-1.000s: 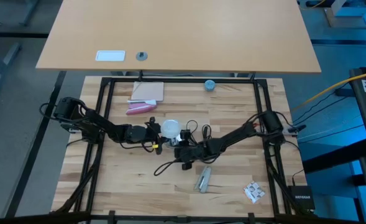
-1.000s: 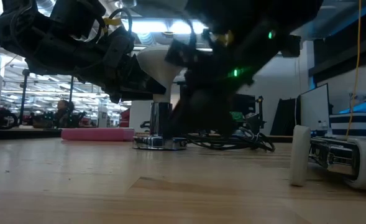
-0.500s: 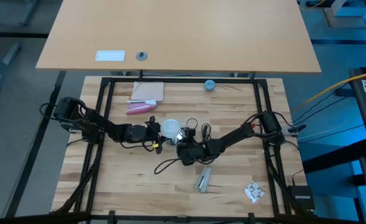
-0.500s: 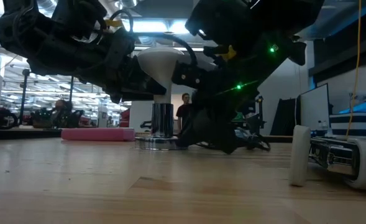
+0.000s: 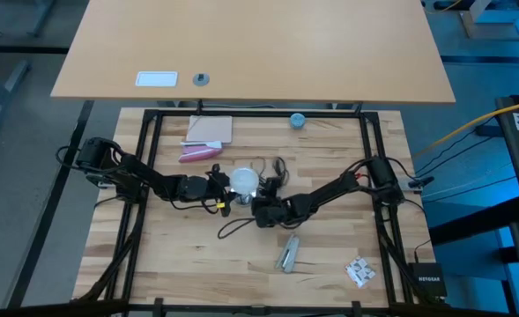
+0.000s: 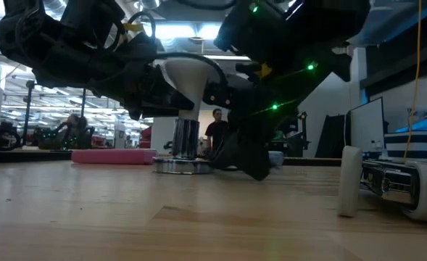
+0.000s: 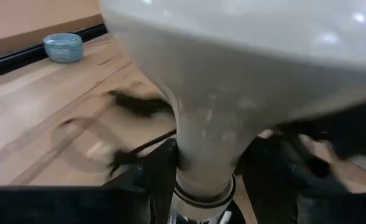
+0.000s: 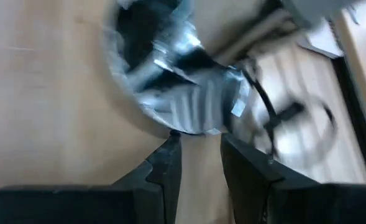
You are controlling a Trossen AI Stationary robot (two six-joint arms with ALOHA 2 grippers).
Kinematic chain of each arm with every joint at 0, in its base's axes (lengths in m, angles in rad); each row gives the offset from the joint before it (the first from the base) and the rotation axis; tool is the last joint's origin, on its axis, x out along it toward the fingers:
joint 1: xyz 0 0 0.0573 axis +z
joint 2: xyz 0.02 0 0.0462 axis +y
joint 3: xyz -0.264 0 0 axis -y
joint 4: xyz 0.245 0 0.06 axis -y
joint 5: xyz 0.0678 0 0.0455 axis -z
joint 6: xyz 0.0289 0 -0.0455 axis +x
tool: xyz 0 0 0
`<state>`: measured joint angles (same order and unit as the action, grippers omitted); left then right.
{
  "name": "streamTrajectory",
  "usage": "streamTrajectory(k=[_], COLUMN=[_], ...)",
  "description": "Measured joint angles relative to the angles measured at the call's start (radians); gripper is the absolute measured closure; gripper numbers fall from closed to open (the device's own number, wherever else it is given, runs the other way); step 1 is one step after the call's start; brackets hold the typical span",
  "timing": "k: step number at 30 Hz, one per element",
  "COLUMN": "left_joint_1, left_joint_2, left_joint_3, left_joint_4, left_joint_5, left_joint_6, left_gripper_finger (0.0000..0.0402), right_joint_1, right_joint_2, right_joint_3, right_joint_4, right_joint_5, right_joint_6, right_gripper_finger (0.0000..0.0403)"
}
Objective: Screw lightbulb
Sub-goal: Insert the lightbulb into the lamp
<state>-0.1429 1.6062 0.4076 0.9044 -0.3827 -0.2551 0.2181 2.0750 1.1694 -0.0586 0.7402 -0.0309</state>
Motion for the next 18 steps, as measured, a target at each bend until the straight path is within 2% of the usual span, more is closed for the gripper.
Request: streamTrajectory(k=[9, 18], left_joint_1=[-0.003, -0.002], left_joint_2=[0.000, 0.000], left_joint_3=[0.000, 0.000], left_joint_4=[-0.003, -0.003], left_joint_5=[0.026, 0.017], left_joint_6=[-0.012, 0.000], left_gripper_finger=[0.0243, 0.0243], right_joint_1=[-0.037, 0.044], right_joint_2=[-0.006, -0.079], right_joint_3=[0.002, 0.002], right_joint_4=[0.010, -0.012], right_joint_5=[0.026, 0.007], right_joint_6=[-0.001, -0.017], right_gripper_finger=[0.0288, 0.0288])
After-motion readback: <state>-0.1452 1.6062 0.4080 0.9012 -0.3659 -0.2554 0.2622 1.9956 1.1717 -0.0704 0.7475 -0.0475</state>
